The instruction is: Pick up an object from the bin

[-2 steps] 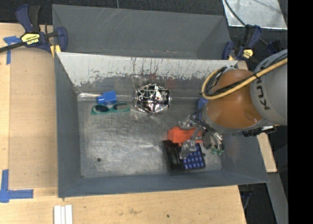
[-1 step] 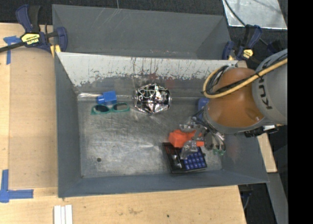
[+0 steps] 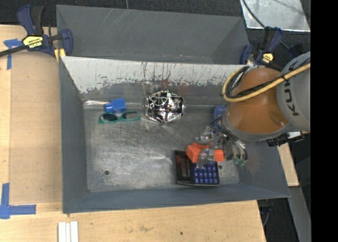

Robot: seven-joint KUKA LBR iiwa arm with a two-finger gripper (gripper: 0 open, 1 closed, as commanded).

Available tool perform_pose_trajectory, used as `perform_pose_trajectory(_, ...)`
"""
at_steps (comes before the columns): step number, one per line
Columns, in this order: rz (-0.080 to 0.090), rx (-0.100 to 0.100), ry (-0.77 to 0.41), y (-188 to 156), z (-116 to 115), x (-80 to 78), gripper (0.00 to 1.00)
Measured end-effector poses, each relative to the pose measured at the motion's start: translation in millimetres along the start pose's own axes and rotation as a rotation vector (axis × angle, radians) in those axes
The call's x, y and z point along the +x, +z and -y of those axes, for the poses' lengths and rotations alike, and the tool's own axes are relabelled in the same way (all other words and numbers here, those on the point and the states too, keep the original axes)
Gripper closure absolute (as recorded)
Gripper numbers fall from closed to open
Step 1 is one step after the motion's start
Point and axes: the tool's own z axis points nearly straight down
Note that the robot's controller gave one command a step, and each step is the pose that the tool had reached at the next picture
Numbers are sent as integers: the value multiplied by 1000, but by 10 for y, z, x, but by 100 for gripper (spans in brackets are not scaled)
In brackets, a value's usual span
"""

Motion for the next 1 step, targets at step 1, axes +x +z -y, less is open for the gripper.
perform_pose_trajectory(1,-12,0,0,-108,0,16,100)
